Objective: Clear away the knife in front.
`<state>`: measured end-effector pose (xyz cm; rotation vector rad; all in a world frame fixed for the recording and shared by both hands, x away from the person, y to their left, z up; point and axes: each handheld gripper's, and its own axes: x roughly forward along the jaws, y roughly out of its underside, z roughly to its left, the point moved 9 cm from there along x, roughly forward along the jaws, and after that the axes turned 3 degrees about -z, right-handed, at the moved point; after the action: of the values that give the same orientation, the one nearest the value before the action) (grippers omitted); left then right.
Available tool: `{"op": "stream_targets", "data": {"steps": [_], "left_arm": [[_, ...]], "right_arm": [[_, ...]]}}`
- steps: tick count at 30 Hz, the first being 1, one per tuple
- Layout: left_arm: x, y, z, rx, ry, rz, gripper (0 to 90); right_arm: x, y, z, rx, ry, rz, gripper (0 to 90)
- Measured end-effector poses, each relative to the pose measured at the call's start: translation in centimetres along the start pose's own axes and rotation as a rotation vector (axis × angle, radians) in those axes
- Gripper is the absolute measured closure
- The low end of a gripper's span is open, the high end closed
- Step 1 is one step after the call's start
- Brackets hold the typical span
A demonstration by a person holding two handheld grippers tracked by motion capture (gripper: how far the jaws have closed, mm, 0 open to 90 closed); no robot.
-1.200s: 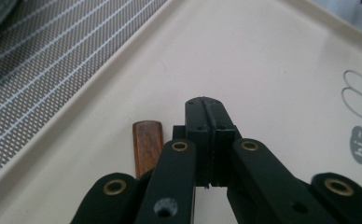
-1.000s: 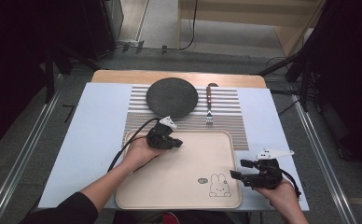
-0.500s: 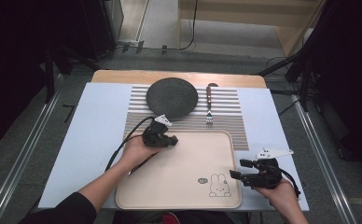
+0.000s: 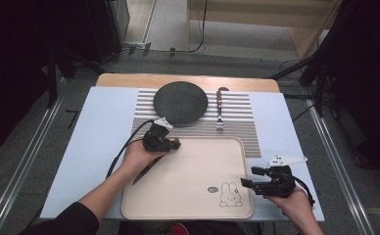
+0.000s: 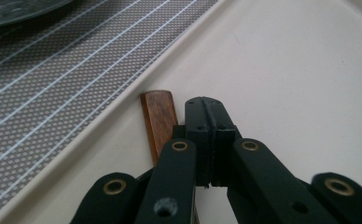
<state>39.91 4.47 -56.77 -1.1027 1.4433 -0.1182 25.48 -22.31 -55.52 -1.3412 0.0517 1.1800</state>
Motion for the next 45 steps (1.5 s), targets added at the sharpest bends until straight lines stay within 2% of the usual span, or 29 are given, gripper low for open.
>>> {"op": "stream_targets", "data": {"steps": [11, 36, 45], "left_arm": [[-1.0, 0.6, 1.1, -0.020, -0.024, -0.003, 89.3], [-4.5, 3.1, 3.8, -0.076, -0.076, -0.006, 89.2], [-5.6, 4.1, 4.1, -0.087, -0.080, -0.004, 89.1]], "right_arm": [[0.2, -0.2, 0.0, -0.003, -0.004, 0.000, 28.8], [0.5, -0.9, 0.0, -0.017, -0.015, -0.011, 28.8], [0.5, -0.9, 0.1, -0.018, -0.015, -0.011, 28.8]]}}
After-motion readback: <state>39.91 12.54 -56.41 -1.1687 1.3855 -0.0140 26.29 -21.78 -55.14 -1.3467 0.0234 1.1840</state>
